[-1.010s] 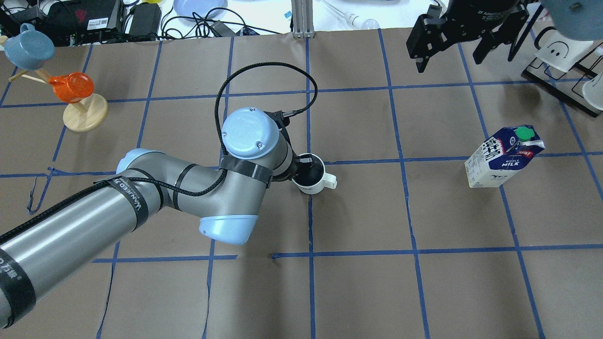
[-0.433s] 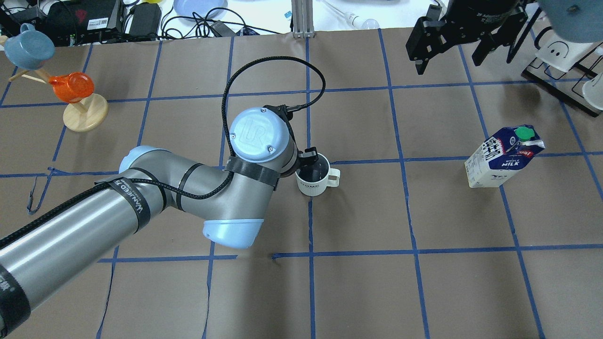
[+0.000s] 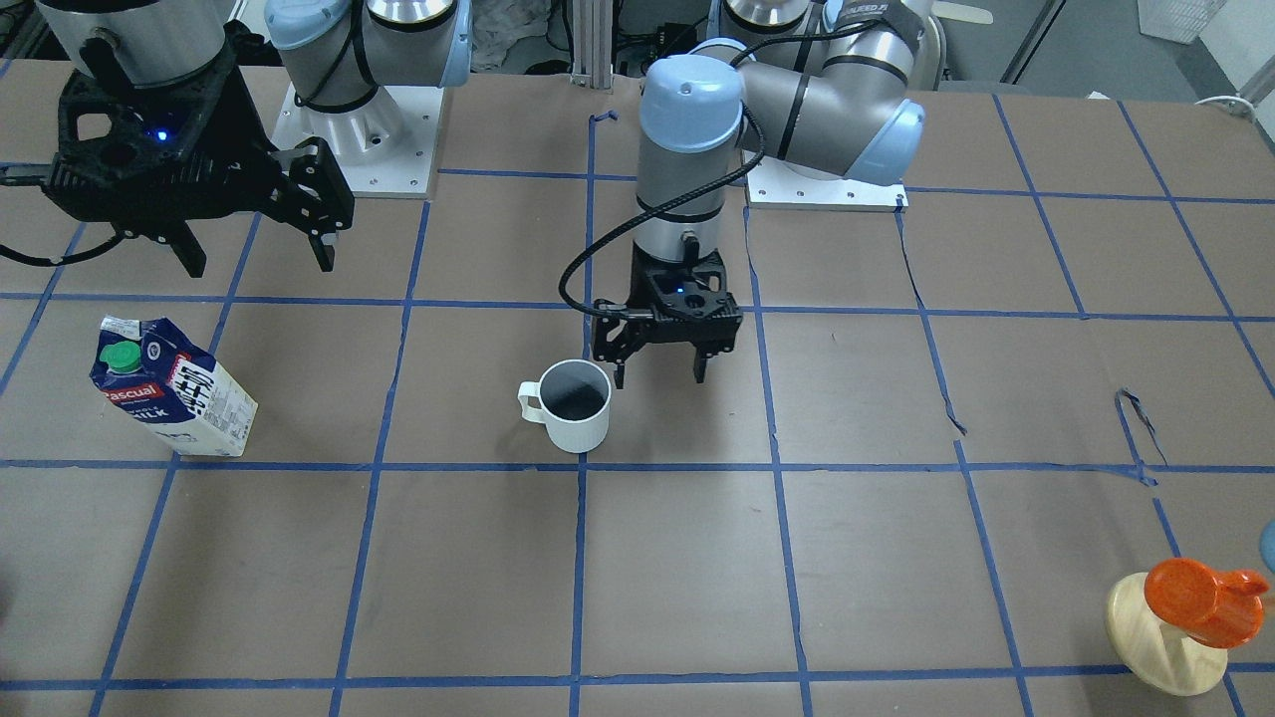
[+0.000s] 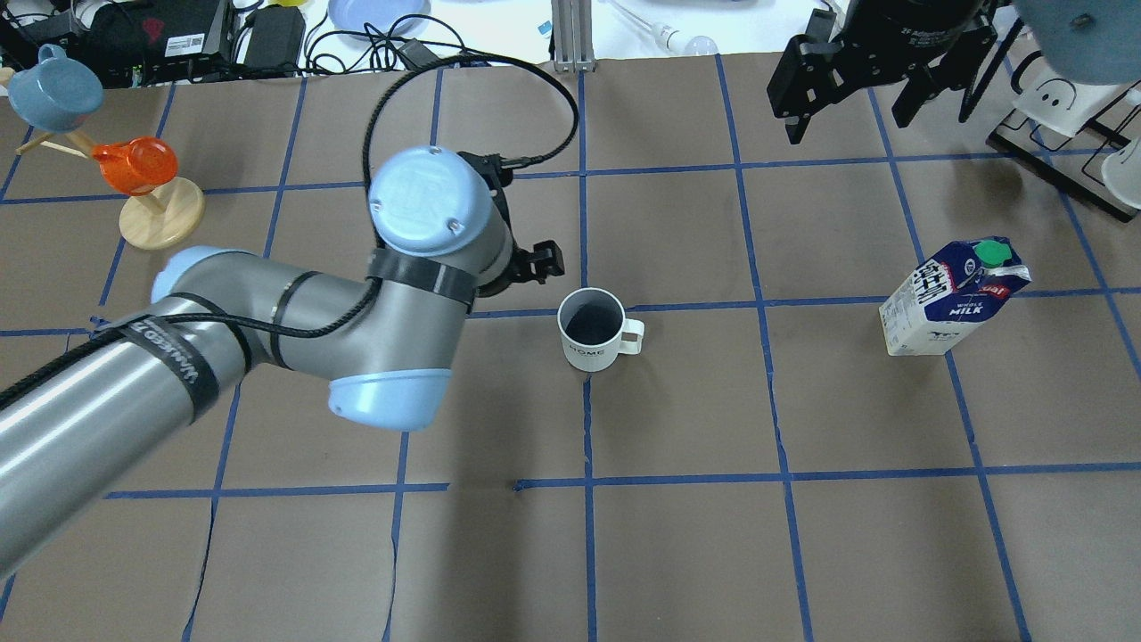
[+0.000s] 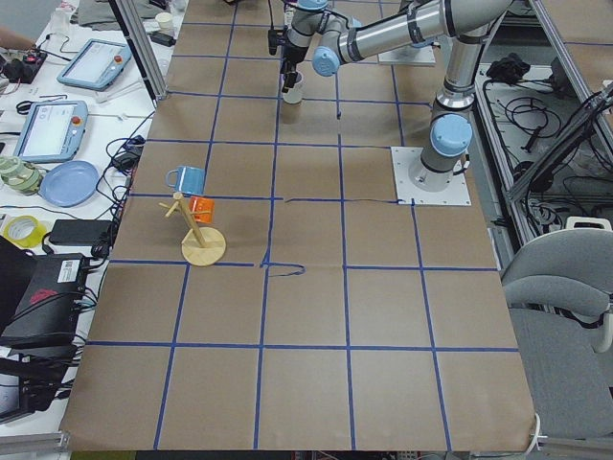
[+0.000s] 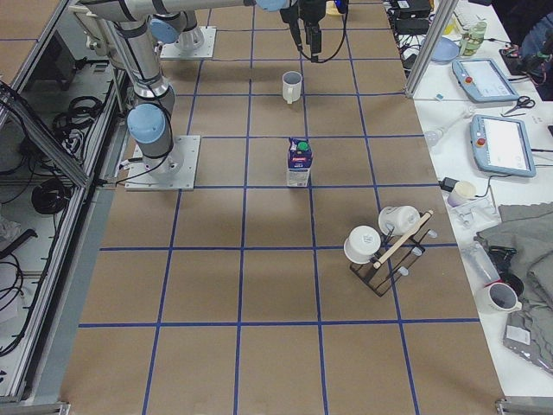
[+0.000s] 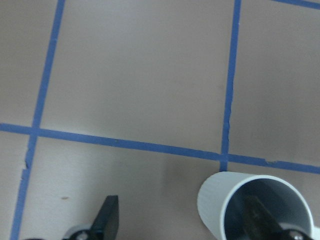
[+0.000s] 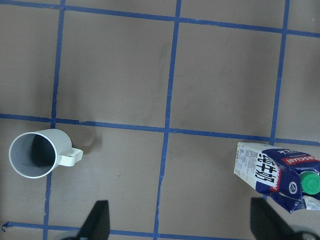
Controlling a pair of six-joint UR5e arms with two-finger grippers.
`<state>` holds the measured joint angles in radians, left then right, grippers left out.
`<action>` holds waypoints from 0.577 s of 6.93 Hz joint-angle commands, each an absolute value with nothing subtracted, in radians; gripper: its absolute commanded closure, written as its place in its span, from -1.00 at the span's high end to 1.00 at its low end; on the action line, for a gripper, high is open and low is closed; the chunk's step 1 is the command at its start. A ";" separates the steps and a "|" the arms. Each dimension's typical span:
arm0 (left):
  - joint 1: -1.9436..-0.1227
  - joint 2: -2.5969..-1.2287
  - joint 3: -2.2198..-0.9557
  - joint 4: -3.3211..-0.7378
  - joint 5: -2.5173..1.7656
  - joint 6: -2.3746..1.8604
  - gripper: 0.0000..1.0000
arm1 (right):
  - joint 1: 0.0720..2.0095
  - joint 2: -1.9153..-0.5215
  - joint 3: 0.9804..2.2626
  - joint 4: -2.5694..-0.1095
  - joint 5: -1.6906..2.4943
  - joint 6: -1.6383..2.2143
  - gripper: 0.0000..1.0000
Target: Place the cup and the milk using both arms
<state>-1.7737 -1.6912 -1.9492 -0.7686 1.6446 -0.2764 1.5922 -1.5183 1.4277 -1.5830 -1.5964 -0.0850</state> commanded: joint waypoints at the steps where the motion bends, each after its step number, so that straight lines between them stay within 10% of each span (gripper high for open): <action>1: -1.608 -1.597 -1.884 -1.014 1.647 -0.016 1.00 | 1.592 -1.517 1.428 -1.582 -1.595 -0.083 1.00; 4: -1.519 -1.609 -1.564 -1.458 1.572 -0.011 1.00 | 1.583 -1.506 1.428 -1.583 -1.586 -0.072 1.00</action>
